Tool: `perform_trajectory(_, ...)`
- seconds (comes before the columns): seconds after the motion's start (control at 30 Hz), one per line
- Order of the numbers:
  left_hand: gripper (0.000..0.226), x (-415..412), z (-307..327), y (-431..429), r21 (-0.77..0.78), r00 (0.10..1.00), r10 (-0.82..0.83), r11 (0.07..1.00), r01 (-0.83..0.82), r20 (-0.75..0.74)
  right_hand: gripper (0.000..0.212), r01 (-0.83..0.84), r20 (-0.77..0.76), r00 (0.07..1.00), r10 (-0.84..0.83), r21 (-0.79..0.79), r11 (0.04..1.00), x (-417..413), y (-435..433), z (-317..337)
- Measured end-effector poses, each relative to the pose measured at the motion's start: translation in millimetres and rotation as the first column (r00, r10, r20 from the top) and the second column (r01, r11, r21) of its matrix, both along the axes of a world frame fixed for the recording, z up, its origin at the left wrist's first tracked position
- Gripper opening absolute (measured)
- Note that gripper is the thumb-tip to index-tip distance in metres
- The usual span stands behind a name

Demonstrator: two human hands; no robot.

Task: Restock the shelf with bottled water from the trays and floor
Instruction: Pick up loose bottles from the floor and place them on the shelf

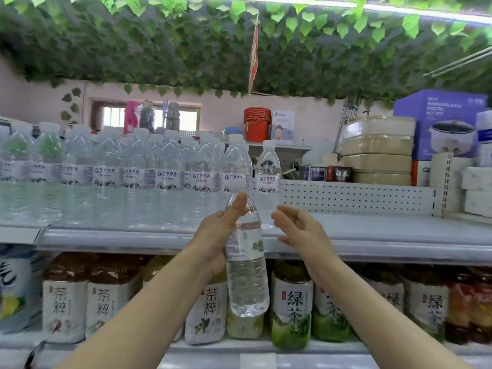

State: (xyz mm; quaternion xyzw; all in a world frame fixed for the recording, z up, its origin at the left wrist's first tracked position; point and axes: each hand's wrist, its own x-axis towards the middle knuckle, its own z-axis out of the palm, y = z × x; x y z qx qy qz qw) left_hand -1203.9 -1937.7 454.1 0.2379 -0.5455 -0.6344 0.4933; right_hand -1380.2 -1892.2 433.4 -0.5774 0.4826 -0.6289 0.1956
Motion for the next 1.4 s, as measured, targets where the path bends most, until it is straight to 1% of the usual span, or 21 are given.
perform_trajectory(0.07, 0.075, -1.6, 4.6, 3.7, 0.013, 1.0, -0.009, 1.0, 0.009, -0.017, 0.059, -0.033, -0.029, 0.999, 0.035, 0.063, 0.997, 10.3, 16.4, -19.3)
perform_trajectory(0.17, 0.084, -3.1, 11.2, 9.5, 0.002, 0.998, -0.051, 0.999, 0.051, -0.023, 0.067, -0.069, -0.01, 0.997, 0.07, 0.125, 0.99, 19.0, 29.1, -39.8)
perform_trajectory(0.23, 0.076, -2.5, 13.5, 13.9, -0.033, 0.996, -0.094, 0.995, 0.094, -0.005, 0.07, -0.144, 0.084, 0.988, 0.131, 0.171, 0.975, 20.5, 34.2, -43.5)
perform_trajectory(0.27, 0.07, -2.2, 14.4, 16.0, -0.047, 0.993, -0.12, 0.992, 0.119, 0.002, 0.067, -0.216, 0.149, 0.971, 0.188, 0.201, 0.955, 19.9, 36.0, -43.4)
perform_trajectory(0.33, 0.063, -2.2, 15.0, 19.1, -0.07, 0.988, -0.152, 0.986, 0.153, 0.013, 0.053, -0.373, 0.233, 0.919, 0.317, 0.26, 0.891, 18.6, 40.6, -43.1)
perform_trajectory(0.37, 0.059, -2.9, 14.6, 20.2, -0.082, 0.987, -0.161, 0.983, 0.162, 0.019, 0.05, -0.434, 0.25, 0.894, 0.372, 0.282, 0.855, 18.5, 43.3, -44.1)
perform_trajectory(0.43, 0.053, -5.2, 14.4, 22.3, -0.095, 0.983, -0.182, 0.978, 0.185, 0.034, 0.054, -0.524, 0.315, 0.841, 0.44, 0.271, 0.807, 19.6, 47.8, -46.4)
perform_trajectory(0.47, 0.052, -6.1, 14.8, 23.4, -0.091, 0.98, -0.192, 0.977, 0.195, 0.046, 0.054, -0.537, 0.336, 0.829, 0.448, 0.253, 0.805, 21.3, 49.8, -46.9)
perform_trajectory(0.57, 0.061, -5.7, 17.3, 23.7, -0.116, 0.981, -0.179, 0.976, 0.186, 0.07, 0.051, -0.476, 0.311, 0.86, 0.404, 0.204, 0.855, 25.1, 50.6, -47.4)
perform_trajectory(0.6, 0.064, -5.8, 18.8, 22.0, -0.14, 0.983, -0.165, 0.975, 0.175, 0.075, 0.057, -0.416, 0.271, 0.894, 0.356, 0.212, 0.884, 25.8, 49.3, -47.2)
perform_trajectory(0.67, 0.067, -5.9, 22.5, 19.0, -0.189, 0.983, -0.143, 0.968, 0.163, 0.111, 0.082, -0.239, 0.147, 0.967, 0.208, 0.243, 0.94, 25.2, 43.7, -46.9)
perform_trajectory(0.7, 0.067, -6.4, 24.3, 17.8, -0.2, 0.981, -0.143, 0.965, 0.167, 0.132, 0.09, -0.18, 0.095, 0.982, 0.161, 0.243, 0.953, 25.4, 43.1, -45.1)
perform_trajectory(0.73, 0.066, -7.3, 26.1, 15.9, -0.201, 0.979, -0.148, 0.964, 0.175, 0.143, 0.093, -0.17, 0.076, 0.985, 0.156, 0.239, 0.956, 24.1, 41.9, -43.5)
perform_trajectory(0.8, 0.056, -9.6, 29.7, 11.3, -0.19, 0.976, -0.182, 0.961, 0.202, 0.12, 0.083, -0.291, 0.135, 0.955, 0.264, 0.257, 0.922, 17.9, 39.5, -40.6)
perform_trajectory(0.87, 0.045, -10.9, 32.3, 6.1, -0.164, 0.971, -0.237, 0.957, 0.24, 0.042, 0.068, -0.448, 0.229, 0.889, 0.396, 0.261, 0.855, 9.1, 40.6, -34.6)
perform_trajectory(0.93, 0.039, -12.9, 33.1, 0.2, -0.159, 0.955, -0.296, 0.943, 0.291, -0.009, 0.064, -0.548, 0.256, 0.832, 0.492, 0.243, 0.8, -2.3, 40.7, -30.1)
perform_trajectory(1.03, 0.04, -18.8, 36.0, -6.6, -0.208, 0.949, -0.314, 0.929, 0.306, -0.004, 0.063, -0.542, 0.271, 0.833, 0.482, 0.232, 0.807, -11.7, 36.4, -24.1)
perform_trajectory(1.17, 0.047, -30.3, 46.3, -4.0, -0.331, 0.974, -0.185, 0.918, 0.22, 0.133, 0.066, -0.402, 0.294, 0.895, 0.336, 0.205, 0.892, -15.4, 33.1, -20.4)
perform_trajectory(1.23, 0.051, -37.7, 50.4, -1.7, -0.341, 0.978, -0.156, 0.92, 0.195, 0.139, 0.061, -0.359, 0.275, 0.914, 0.298, 0.209, 0.91, -17.8, 32.5, -15.0)
perform_trajectory(1.3, 0.054, -42.8, 52.9, -3.6, -0.313, 0.984, -0.15, 0.934, 0.173, 0.096, 0.055, -0.396, 0.256, 0.906, 0.337, 0.235, 0.888, -23.2, 33.8, -8.0)
perform_trajectory(1.4, 0.054, -44.8, 53.4, -7.5, -0.27, 0.983, -0.177, 0.945, 0.184, 0.051, 0.047, -0.517, 0.242, 0.854, 0.461, 0.29, 0.805, -33.7, 33.6, -1.8)
